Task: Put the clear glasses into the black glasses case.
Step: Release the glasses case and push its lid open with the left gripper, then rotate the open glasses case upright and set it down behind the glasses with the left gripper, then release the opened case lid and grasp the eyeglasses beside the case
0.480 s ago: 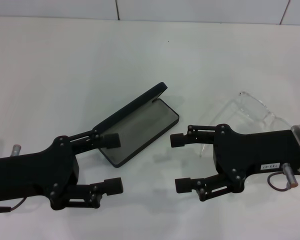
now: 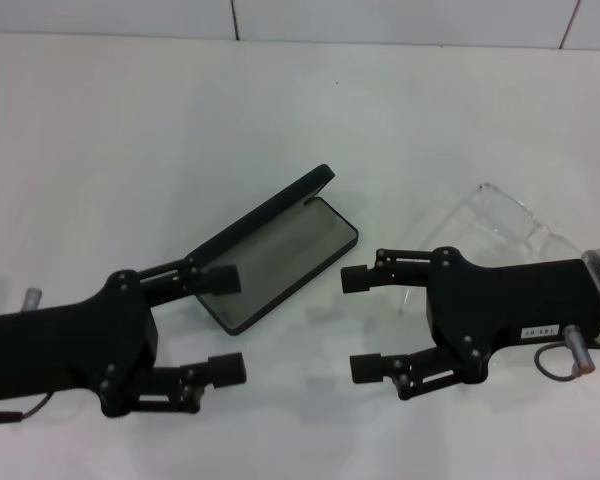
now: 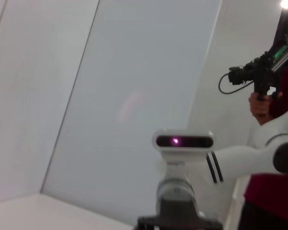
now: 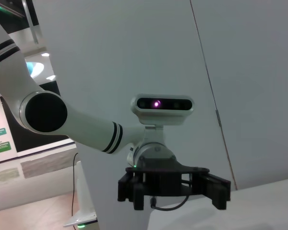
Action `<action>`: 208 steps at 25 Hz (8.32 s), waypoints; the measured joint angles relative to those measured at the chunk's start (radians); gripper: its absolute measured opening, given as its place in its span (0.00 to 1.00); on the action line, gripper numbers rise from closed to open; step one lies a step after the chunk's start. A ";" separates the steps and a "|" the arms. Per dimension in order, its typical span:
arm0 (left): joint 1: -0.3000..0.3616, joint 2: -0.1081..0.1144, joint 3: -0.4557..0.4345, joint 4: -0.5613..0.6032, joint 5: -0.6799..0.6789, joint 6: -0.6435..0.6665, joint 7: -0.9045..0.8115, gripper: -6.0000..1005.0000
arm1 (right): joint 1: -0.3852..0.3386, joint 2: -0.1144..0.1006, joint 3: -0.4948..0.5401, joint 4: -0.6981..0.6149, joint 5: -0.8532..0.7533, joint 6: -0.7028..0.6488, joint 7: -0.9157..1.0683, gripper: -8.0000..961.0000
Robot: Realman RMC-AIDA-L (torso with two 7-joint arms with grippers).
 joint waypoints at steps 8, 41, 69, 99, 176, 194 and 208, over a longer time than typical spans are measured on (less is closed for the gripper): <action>-0.038 -0.001 -0.104 0.103 -0.182 -0.012 -0.203 0.84 | -0.032 -0.031 0.123 0.008 -0.002 0.013 -0.002 0.92; -0.261 -0.062 0.732 1.103 0.930 -0.505 -1.532 0.75 | -0.264 -0.052 0.919 0.005 -0.212 -0.321 -0.057 0.92; -0.344 -0.064 0.807 0.783 0.975 -0.640 -1.519 0.56 | -0.268 -0.045 0.924 0.041 -0.212 -0.328 -0.071 0.92; -0.118 -0.067 1.144 1.097 1.130 -0.840 -1.218 0.11 | -0.332 -0.041 1.201 0.158 -0.157 -0.520 -0.162 0.92; -0.102 -0.066 1.245 1.060 0.993 -1.032 -0.982 0.45 | -0.347 -0.037 1.210 0.167 -0.157 -0.520 -0.158 0.91; -0.069 -0.064 0.942 1.275 0.525 -0.786 -0.964 0.44 | -0.306 -0.060 1.198 0.057 -0.213 -0.419 -0.073 0.91; 0.033 -0.063 0.420 1.036 -0.128 -0.402 -0.789 0.40 | -0.080 -0.053 0.843 -0.460 -0.694 -0.107 0.476 0.91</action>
